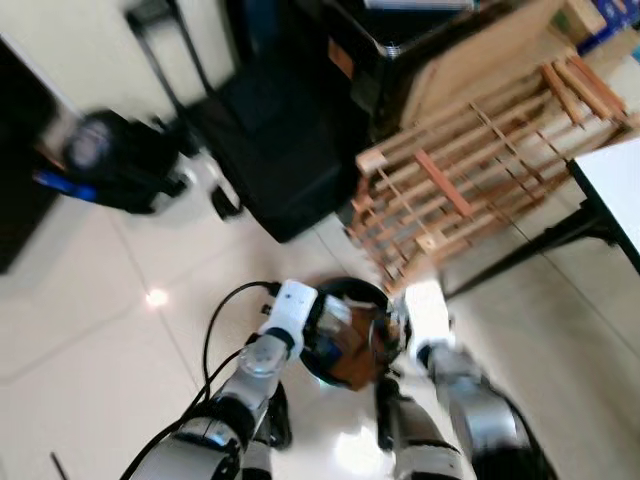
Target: Picking trash to rubbish bin
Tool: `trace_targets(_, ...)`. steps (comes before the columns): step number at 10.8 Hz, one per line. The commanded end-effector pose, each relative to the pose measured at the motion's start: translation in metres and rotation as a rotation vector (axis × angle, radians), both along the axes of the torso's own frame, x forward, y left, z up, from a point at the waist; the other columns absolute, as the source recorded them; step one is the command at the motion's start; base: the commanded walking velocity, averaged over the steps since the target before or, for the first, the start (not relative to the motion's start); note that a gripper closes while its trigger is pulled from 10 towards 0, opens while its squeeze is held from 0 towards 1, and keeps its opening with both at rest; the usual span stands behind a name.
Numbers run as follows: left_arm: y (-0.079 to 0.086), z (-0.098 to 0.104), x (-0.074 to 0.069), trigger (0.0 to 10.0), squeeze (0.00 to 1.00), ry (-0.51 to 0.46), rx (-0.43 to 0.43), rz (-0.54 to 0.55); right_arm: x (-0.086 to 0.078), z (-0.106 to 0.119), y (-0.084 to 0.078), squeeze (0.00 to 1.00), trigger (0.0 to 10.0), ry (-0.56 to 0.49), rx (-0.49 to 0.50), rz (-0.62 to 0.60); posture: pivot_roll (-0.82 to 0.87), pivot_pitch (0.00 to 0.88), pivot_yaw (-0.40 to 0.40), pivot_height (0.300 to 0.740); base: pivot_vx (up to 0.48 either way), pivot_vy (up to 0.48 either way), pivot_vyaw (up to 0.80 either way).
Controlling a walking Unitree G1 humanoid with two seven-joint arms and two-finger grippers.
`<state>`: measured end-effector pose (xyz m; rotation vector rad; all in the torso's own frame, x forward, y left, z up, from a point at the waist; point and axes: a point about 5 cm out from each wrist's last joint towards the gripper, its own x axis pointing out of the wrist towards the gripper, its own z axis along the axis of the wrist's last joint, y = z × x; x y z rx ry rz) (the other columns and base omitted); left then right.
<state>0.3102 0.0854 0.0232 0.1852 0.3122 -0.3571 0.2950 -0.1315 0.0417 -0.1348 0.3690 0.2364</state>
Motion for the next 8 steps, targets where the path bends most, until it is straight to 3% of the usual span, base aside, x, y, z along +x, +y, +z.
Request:
trace_targets(1, 0.005, -0.005, -0.005, 10.0, 0.0, 0.005, -0.007, 0.033, -0.006, -0.012, -0.003, 0.0, 10.0, 0.04, 0.015, -0.021, -0.1, 0.213, 0.067, 0.74, 0.0, 0.0, 0.0)
trace_targets(5, 0.028, 0.032, 0.021, 10.0, 0.0, -0.18, -0.048, 0.163, 0.036, 0.034, -0.01, 0.0, 10.0, -0.199, 0.065, -0.149, -0.09, 0.107, 0.085, 0.74, 0.0, 0.0, 0.0)
trace_targets(8, 0.026, 0.039, 0.023, 10.0, 0.0, -0.212, -0.063, 0.177, 0.045, 0.043, -0.007, 0.0, 10.0, -0.236, 0.068, -0.135, -0.09, 0.092, 0.085, 0.74, 0.0, 0.0, 0.0)
